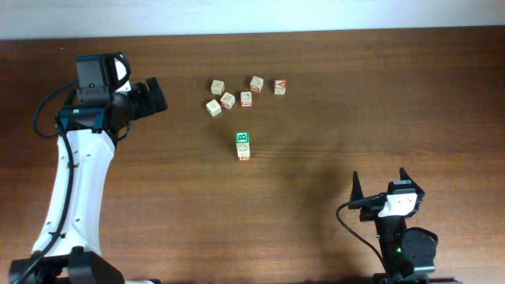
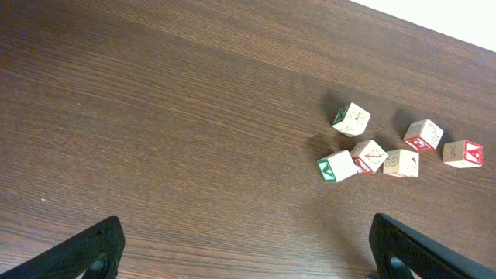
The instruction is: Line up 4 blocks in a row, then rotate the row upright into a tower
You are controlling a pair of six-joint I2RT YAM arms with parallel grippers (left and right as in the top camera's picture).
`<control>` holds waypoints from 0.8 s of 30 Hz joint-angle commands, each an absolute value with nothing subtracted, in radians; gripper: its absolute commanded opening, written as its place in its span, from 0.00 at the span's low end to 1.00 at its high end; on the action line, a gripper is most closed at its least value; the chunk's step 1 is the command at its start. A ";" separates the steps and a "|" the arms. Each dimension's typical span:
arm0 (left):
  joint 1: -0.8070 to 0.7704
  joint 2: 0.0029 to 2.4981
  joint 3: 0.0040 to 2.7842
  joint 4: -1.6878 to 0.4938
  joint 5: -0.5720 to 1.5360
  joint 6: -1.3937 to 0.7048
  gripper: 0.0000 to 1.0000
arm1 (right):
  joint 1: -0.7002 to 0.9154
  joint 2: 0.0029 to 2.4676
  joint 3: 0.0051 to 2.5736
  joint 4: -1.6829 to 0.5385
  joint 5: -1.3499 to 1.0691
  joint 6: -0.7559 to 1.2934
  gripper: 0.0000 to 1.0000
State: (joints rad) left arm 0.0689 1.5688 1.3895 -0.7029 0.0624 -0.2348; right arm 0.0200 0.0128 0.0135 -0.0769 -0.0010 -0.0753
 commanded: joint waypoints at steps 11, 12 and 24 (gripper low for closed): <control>0.054 1.514 1.392 -0.685 0.057 -0.140 0.99 | 0.014 0.006 0.006 -0.080 0.011 -0.074 0.99; 0.054 1.481 1.392 -0.685 0.083 -0.056 0.99 | 0.014 0.006 0.006 -0.080 0.011 -0.074 0.99; 0.055 0.804 0.859 -0.251 0.063 0.058 0.99 | 0.014 0.006 0.006 -0.080 0.011 -0.074 0.99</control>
